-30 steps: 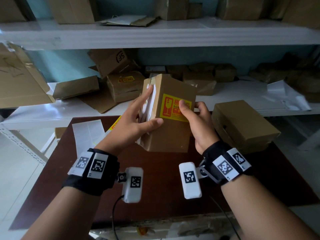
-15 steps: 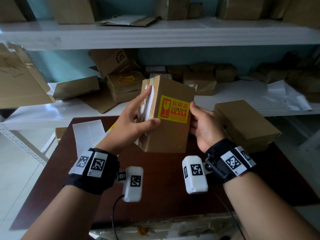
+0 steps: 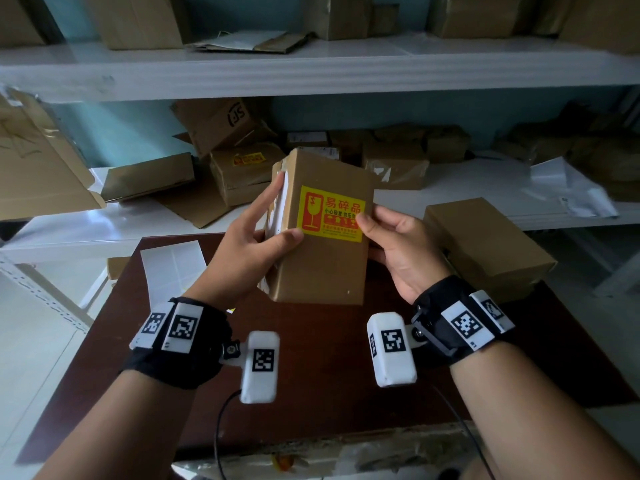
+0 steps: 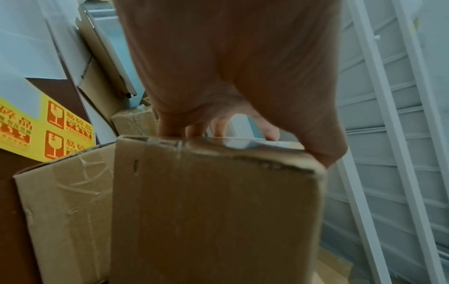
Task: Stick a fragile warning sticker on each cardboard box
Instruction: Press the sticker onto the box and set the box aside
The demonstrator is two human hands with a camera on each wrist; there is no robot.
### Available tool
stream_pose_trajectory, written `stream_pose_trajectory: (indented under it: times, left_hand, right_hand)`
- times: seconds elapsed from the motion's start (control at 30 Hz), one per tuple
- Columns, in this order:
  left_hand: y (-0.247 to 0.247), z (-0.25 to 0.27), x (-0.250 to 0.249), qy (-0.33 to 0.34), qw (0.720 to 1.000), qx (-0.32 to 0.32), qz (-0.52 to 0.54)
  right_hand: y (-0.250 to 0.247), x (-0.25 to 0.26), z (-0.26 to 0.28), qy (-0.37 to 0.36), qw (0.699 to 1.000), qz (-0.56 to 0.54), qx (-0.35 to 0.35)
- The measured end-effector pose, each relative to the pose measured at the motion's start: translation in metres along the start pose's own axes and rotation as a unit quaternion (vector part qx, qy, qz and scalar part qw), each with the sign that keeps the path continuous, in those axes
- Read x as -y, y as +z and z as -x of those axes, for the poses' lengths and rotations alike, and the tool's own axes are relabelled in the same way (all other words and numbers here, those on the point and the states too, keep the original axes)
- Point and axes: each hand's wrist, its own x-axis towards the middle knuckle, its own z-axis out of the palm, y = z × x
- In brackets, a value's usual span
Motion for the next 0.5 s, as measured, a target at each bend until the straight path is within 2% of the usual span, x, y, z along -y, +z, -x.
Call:
stream_pose_trajectory:
  times: [0.13, 0.3, 0.5]
  left_hand:
    - [-0.0027, -0.0008, 0.0013, 0.002, 1.0, -0.012, 0.004]
    - [-0.005, -0.0033, 0.0003, 0.0, 1.0, -0.006, 0.014]
    - [-0.0032, -0.0045, -0.0009, 0.005, 1.0, -0.004, 0.024]
  right_hand:
    - [-0.0028, -0.0009, 0.0021, -0.009, 0.997, 0.048, 0.058]
    - [-0.0033, 0.0032, 0.0017, -0.021, 0.992, 0.081, 0.095]
    - [-0.002, 0.0018, -0.0013, -0.033, 0.994, 0.09, 0.048]
